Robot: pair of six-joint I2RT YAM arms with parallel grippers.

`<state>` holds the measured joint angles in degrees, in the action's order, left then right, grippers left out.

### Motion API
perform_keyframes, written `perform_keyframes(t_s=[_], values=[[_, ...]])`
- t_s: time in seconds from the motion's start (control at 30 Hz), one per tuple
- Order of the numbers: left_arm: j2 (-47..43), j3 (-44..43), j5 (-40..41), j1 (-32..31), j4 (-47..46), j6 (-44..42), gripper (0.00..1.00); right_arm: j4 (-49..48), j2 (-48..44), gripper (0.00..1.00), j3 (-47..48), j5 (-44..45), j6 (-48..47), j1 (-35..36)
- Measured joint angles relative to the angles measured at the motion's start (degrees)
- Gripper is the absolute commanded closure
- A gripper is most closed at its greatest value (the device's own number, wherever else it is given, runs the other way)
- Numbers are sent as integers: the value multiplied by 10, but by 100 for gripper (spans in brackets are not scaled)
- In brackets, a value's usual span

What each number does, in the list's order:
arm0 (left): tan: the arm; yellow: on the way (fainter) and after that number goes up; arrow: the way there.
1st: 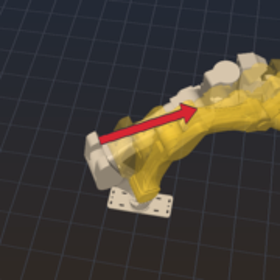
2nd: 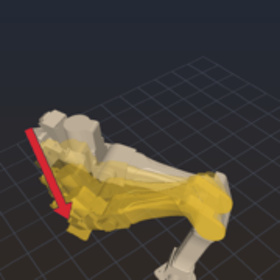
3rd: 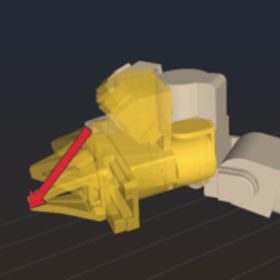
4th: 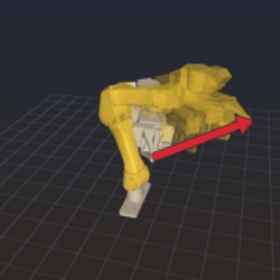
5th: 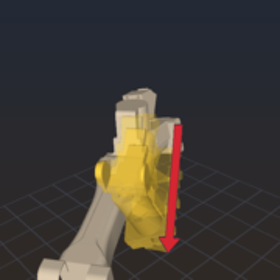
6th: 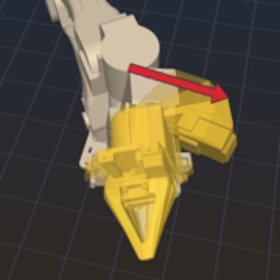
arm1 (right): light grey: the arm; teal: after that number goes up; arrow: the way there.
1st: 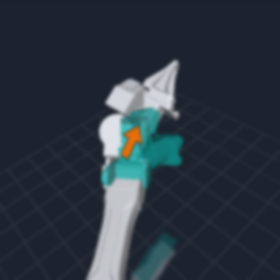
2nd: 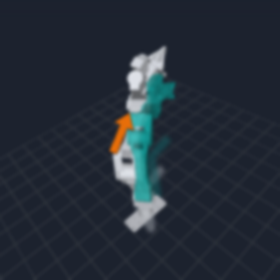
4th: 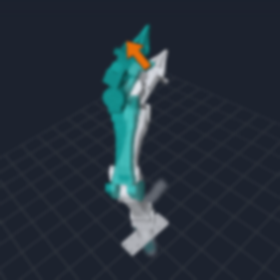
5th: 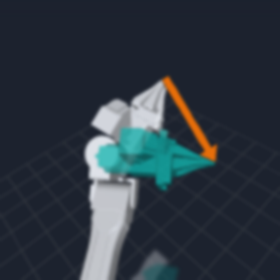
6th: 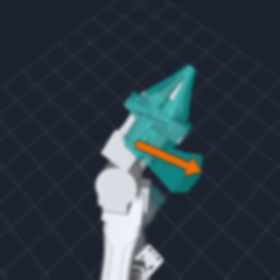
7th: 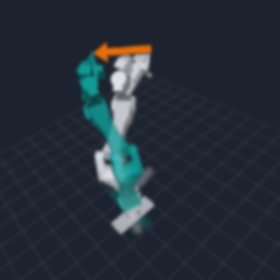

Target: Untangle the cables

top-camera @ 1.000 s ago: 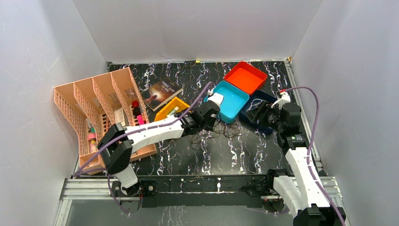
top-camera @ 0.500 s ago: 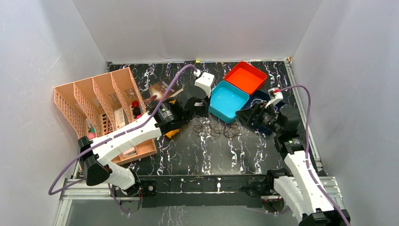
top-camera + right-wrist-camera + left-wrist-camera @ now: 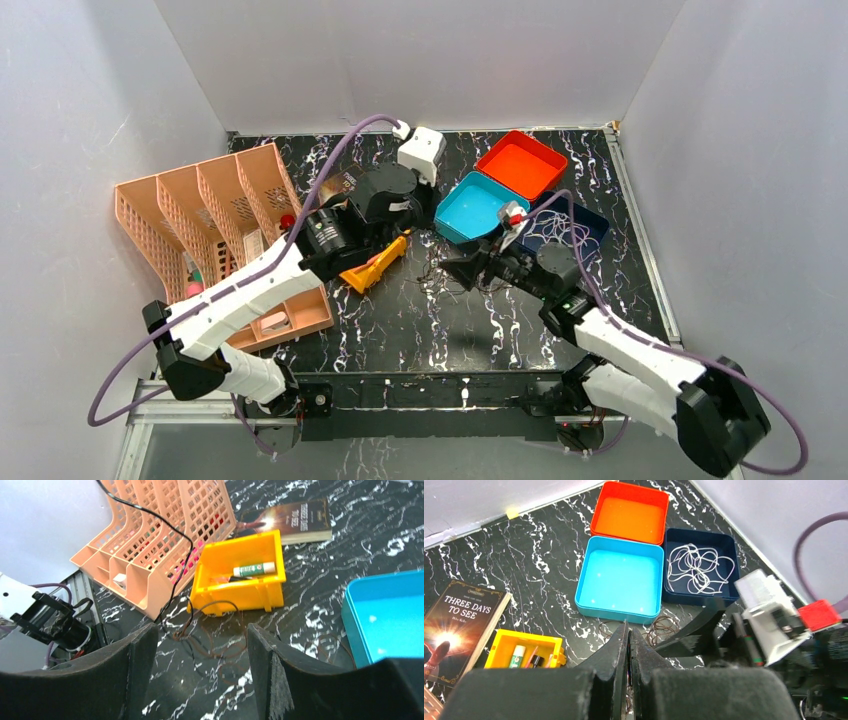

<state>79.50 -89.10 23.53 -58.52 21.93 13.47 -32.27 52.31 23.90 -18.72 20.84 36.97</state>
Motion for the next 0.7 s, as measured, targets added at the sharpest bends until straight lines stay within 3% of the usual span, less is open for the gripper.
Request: perform_keyframes(t_s=[0.17,0.33,0.7], values=[[-9,-17,-2,0,1,-5,100,-127,82,27,2,12,-9,35],[-9,-32,-2,0,3,-11,100,-194,127,27,29,20,-14,76],[-9,-55,-14,0,7,-15,100,-245,197,31,63,53,-17,93]])
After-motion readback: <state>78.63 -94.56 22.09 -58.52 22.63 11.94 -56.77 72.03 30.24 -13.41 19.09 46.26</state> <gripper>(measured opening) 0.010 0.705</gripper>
